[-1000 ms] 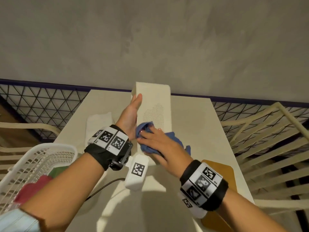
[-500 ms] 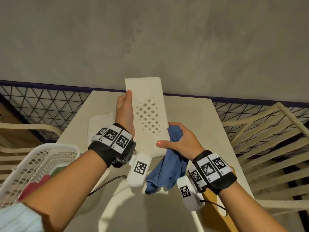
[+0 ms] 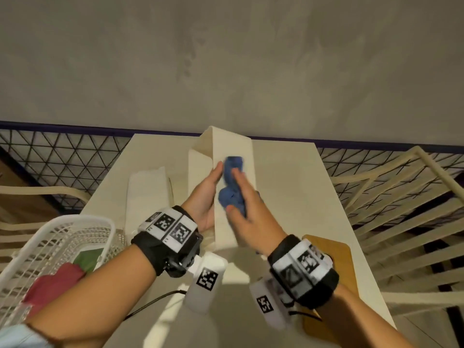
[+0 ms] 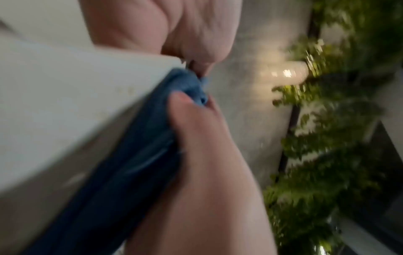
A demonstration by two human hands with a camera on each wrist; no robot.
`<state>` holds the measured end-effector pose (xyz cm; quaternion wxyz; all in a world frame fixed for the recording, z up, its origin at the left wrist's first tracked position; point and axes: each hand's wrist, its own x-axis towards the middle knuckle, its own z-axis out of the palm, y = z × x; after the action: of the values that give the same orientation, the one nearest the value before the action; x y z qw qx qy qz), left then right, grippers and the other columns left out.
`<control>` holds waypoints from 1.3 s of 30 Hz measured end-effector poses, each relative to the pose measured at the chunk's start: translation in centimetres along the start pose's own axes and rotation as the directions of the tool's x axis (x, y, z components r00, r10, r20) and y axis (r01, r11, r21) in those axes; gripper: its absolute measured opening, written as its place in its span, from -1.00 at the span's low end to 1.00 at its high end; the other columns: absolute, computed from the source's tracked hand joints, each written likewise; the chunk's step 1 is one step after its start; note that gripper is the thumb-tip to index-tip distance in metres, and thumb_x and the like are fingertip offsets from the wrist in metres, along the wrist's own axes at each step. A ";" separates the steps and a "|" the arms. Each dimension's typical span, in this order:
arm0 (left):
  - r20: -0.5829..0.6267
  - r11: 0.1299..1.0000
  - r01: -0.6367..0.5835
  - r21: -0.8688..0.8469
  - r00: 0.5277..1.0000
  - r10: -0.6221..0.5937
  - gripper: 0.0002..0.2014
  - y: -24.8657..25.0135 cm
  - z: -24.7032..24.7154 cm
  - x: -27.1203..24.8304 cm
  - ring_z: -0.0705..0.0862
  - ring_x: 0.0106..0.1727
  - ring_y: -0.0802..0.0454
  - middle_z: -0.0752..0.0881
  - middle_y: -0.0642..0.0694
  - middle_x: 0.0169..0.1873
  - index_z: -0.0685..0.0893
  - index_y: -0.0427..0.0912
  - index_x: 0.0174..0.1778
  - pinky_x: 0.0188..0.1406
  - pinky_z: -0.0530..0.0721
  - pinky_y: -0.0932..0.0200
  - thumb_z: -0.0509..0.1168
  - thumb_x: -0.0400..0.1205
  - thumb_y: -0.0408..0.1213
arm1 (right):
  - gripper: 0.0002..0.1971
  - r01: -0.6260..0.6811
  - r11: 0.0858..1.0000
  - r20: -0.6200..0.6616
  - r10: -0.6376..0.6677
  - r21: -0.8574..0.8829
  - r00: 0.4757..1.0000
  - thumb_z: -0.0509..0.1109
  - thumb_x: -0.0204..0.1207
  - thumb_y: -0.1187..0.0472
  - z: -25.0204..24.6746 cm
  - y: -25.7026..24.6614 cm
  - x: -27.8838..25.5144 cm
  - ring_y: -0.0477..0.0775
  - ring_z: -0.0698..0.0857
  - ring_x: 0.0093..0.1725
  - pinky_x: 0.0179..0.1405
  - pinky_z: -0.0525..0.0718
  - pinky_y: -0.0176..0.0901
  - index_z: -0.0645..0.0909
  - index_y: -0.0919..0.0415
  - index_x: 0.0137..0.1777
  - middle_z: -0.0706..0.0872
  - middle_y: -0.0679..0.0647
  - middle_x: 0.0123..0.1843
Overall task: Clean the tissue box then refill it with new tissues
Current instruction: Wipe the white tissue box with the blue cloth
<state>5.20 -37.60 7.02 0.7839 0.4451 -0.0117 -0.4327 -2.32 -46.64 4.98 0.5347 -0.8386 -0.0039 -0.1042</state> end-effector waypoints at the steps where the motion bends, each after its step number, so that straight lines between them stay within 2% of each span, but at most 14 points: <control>1: -0.024 1.000 -0.002 -0.015 1.000 0.002 -0.46 0.4 -0.1 0.1 0.80 -0.42 0.00 0.79 -0.20 -0.43 0.70 -0.23 -0.12 -0.40 0.79 0.18 -0.01 0.66 0.14 | -0.40 0.128 0.984 0.087 -0.118 -0.126 0.989 0.21 0.60 0.37 0.4 0.0 -0.7 -0.09 0.11 0.59 0.53 0.04 -0.35 0.06 0.27 0.59 0.17 0.07 0.61; 3: -0.040 1.000 -0.007 -0.021 0.999 0.006 -0.38 1.0 -0.3 0.0 0.75 -0.54 0.00 0.73 -0.16 -0.59 0.71 -0.25 -0.34 -0.51 0.75 0.23 0.00 0.64 0.19 | -0.48 0.295 0.918 0.206 -0.245 -0.267 0.947 0.27 0.56 0.33 -0.2 0.4 -1.6 -0.02 0.25 0.53 0.46 0.12 -0.36 0.28 0.32 0.52 0.34 0.22 0.56; 7: 0.030 0.997 0.022 -0.080 0.999 -0.020 -0.38 0.9 -0.4 0.0 0.78 -0.36 -0.05 0.76 -0.19 -0.32 0.71 -0.25 -0.15 -0.29 0.77 0.13 -0.02 0.60 0.24 | -0.57 0.316 0.825 0.088 -0.312 -0.468 0.946 0.19 0.48 0.13 -2.0 1.0 -0.6 0.09 0.43 0.29 0.31 0.43 -0.18 0.58 0.27 0.29 0.60 0.24 0.34; 9: 0.012 0.997 0.006 -0.076 1.000 -0.005 -0.40 1.3 -0.4 0.1 0.80 -0.29 -0.04 0.80 -0.19 -0.25 0.68 -0.24 0.00 -0.19 0.77 0.11 -0.01 0.61 0.23 | -0.61 0.368 0.818 0.131 -0.347 -0.442 0.929 0.18 0.47 0.21 -1.5 0.7 -0.5 0.15 0.51 0.21 0.23 0.40 -0.16 0.61 0.31 0.25 0.69 0.21 0.21; 12: -0.038 0.996 -0.073 -0.059 0.997 0.071 -0.45 2.7 -0.8 0.1 0.82 -0.30 -0.04 0.84 -0.15 -0.29 0.66 -0.16 -0.01 -0.13 0.75 0.03 -0.07 0.65 0.19 | -0.65 0.500 0.752 0.290 -0.409 -0.429 0.865 0.26 0.44 0.44 -1.5 1.2 -1.6 0.11 0.53 0.18 0.20 0.47 -0.10 0.65 0.28 0.20 0.73 0.18 0.16; 16: -0.022 0.990 -0.103 -0.096 0.995 0.101 -0.41 3.3 -1.0 0.0 0.83 -0.28 -0.08 0.84 -0.19 -0.26 0.66 -0.19 0.00 -0.29 0.79 0.01 -0.11 0.65 0.19 | -0.64 0.415 0.754 0.175 -0.381 -0.509 0.908 0.16 0.48 0.25 -3.3 0.4 -0.6 0.08 0.56 0.16 0.11 0.53 -0.10 0.66 0.26 0.20 0.73 0.17 0.17; 21: -0.012 0.997 -0.065 -0.038 0.998 0.065 -0.29 4.0 -0.8 0.0 0.81 -0.35 -0.03 0.83 -0.14 -0.35 0.85 -0.19 -0.39 -0.22 0.75 0.13 -0.06 0.64 0.20 | -0.66 0.561 0.666 0.333 -0.451 -0.492 0.828 0.18 0.48 0.26 -0.5 -0.9 -1.0 0.09 0.51 0.19 0.08 0.52 -0.10 0.67 0.21 0.18 0.74 0.12 0.15; 24: -0.008 0.990 -0.114 -0.088 0.993 0.114 -0.35 4.6 -1.3 -0.2 0.82 -0.28 -0.03 0.84 -0.13 -0.29 0.82 -0.16 -0.20 -0.08 0.72 0.06 -0.10 0.66 0.18 | -0.64 0.602 0.553 0.359 -0.491 -0.576 0.794 0.37 0.32 0.45 -2.6 0.2 -1.4 0.03 0.44 0.21 -0.15 0.75 -0.07 0.73 0.13 0.08 0.76 0.13 0.12; 27: -0.061 0.982 -0.165 -0.093 0.985 0.159 -0.46 4.7 -1.4 -0.2 0.82 -0.32 -0.02 0.84 -0.12 -0.32 0.67 -0.13 -0.05 -0.04 0.59 -0.01 -0.10 0.67 0.16 | -0.60 0.576 0.557 0.290 -0.520 -0.598 0.804 0.39 0.25 0.51 -2.7 0.0 -1.2 0.02 0.46 0.15 -0.36 0.77 -0.08 0.75 0.12 0.03 0.78 0.12 0.07; 30: -0.066 0.984 -0.171 -0.049 0.984 0.168 -0.48 4.6 -1.2 -0.1 0.81 -0.37 -0.02 0.84 -0.11 -0.35 0.65 -0.13 -0.05 -0.06 0.59 0.01 -0.09 0.67 0.17 | -0.64 0.609 0.520 0.265 -0.589 -0.599 0.763 0.39 0.30 0.48 -0.8 -0.6 -0.5 0.03 0.46 0.12 -0.20 0.70 -0.17 0.74 0.18 0.06 0.79 0.12 0.04; 32: -0.101 0.986 -0.169 -0.007 0.981 0.168 -0.49 4.6 -1.4 0.0 0.81 -0.39 -0.01 0.84 -0.09 -0.37 0.66 -0.11 -0.06 -0.07 0.60 0.04 -0.07 0.67 0.17 | -0.60 0.624 0.512 0.263 -0.609 -0.590 0.748 0.51 0.22 0.52 0.0 -0.8 -0.3 0.03 0.45 0.11 0.03 0.48 -0.16 0.74 0.23 0.07 0.80 0.14 0.02; 34: -0.120 0.985 -0.174 -0.021 0.978 0.170 -0.48 4.6 -1.9 0.0 0.81 -0.37 -0.01 0.84 -0.10 -0.35 0.68 -0.13 -0.07 -0.05 0.60 0.02 -0.07 0.67 0.15 | -0.57 0.629 0.522 0.305 -0.577 -0.576 0.758 0.52 0.22 0.52 -0.2 -0.6 -0.3 0.03 0.45 0.14 0.02 0.55 -0.20 0.72 0.22 0.10 0.79 0.14 0.06; 36: -0.109 0.980 -0.184 -0.074 0.978 0.176 -0.40 4.6 -2.4 -0.1 0.82 -0.31 -0.03 0.84 -0.13 -0.30 0.77 -0.16 -0.12 -0.07 0.67 0.03 -0.10 0.68 0.14 | -0.58 0.611 0.567 0.329 -0.525 -0.552 0.785 0.43 0.32 0.48 -1.3 0.0 -0.2 0.04 0.46 0.21 0.04 0.69 -0.11 0.67 0.19 0.18 0.75 0.14 0.16; 39: -0.076 0.986 -0.158 -0.054 0.985 0.153 -0.34 4.8 -3.0 -0.1 0.83 -0.23 -0.07 0.85 -0.17 -0.22 0.83 -0.18 -0.18 -0.09 0.74 0.04 -0.09 0.67 0.16 | -0.63 0.436 0.744 0.148 -0.423 -0.506 0.894 0.21 0.50 0.23 -3.5 0.5 0.2 0.05 0.47 0.26 0.29 0.41 -0.36 0.60 0.26 0.27 0.68 0.21 0.24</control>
<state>9.54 -34.38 8.68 0.8282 0.4344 -0.0053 -0.3541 -2.71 -50.05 5.96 0.2454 -0.9298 -0.1743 -0.2117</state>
